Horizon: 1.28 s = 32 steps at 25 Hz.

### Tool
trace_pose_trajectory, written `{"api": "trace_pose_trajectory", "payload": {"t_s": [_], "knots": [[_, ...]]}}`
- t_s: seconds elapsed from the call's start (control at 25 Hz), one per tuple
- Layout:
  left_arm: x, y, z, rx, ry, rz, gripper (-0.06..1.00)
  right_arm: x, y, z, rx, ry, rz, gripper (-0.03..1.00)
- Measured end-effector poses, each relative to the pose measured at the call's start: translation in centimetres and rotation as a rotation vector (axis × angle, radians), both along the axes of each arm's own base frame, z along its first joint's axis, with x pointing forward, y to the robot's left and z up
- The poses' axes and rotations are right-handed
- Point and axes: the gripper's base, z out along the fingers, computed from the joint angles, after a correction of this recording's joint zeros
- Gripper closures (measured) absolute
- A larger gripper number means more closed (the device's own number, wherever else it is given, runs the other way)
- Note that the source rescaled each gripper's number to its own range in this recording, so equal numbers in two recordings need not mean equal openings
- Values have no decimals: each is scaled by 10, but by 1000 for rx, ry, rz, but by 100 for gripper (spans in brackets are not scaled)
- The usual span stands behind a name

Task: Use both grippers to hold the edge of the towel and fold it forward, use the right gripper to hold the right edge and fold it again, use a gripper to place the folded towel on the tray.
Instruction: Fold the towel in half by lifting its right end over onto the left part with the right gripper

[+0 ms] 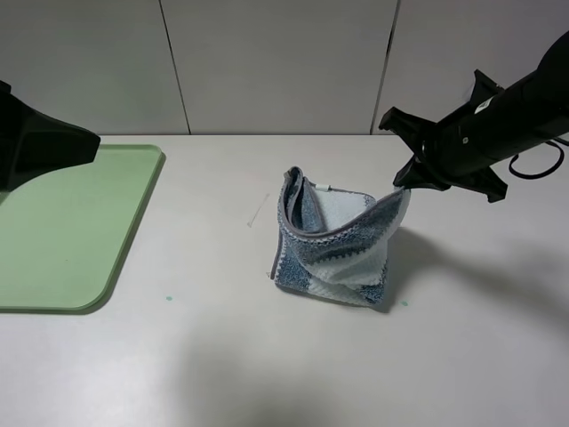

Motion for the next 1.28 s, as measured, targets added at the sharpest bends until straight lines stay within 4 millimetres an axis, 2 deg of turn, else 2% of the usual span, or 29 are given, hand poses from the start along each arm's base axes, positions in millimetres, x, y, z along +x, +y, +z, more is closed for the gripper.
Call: {"api": "trace_pose_trajectory", "payload": {"t_s": [0.28, 0.6, 0.76, 1.08, 1.28], "knots": [[0, 0, 0, 0, 0, 0, -6, 5, 5, 13, 4, -12, 29, 97], [0, 0, 0, 0, 0, 0, -6, 10, 39, 25, 8, -61, 139, 97], [0, 0, 0, 0, 0, 0, -6, 12, 57, 16, -1, -37, 187, 97], [0, 0, 0, 0, 0, 0, -6, 11, 82, -16, -21, 41, 241, 97], [0, 0, 0, 0, 0, 0, -6, 7, 93, -18, -19, 19, 264, 97]]}}
